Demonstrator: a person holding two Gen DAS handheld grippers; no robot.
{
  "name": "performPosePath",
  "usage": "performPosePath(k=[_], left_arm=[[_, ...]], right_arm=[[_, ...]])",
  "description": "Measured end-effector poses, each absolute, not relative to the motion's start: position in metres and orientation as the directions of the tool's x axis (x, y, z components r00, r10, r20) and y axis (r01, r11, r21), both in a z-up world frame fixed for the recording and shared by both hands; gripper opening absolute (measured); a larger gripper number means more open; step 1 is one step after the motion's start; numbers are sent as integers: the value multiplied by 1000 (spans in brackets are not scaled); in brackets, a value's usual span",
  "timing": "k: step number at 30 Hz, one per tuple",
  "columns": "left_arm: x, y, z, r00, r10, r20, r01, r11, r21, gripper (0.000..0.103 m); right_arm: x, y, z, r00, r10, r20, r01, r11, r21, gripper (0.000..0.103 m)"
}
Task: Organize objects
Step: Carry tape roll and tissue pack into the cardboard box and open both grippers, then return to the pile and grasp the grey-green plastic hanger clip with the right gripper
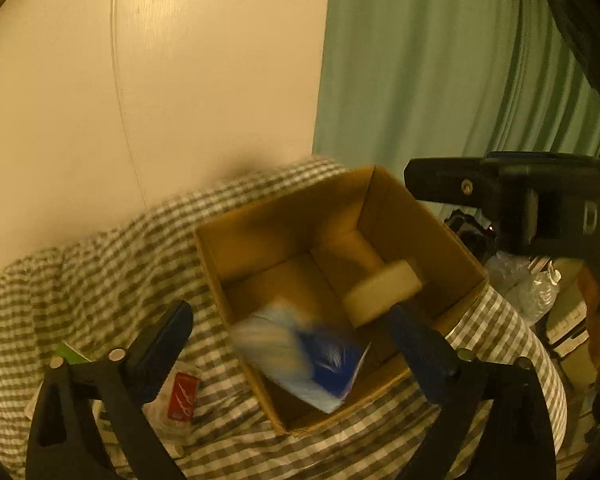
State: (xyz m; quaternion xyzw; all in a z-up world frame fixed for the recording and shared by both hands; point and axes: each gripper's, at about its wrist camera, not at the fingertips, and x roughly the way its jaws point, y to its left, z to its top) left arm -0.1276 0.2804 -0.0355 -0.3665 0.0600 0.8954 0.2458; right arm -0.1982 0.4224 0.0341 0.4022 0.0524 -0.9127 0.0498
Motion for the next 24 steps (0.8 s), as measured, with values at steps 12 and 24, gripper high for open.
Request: performPosePath(k=[12,24], left_arm=[[-75,185,19,-733,251,-633,-330,-944,8,103],[-44,35,-12,-766,23,-643,-92,-993,74,103]], right_arm=[[-120,396,104,-780,-110,-617,177,-983,-49,98],[-68,263,56,-728,-263,-633,317,-948,29,98]])
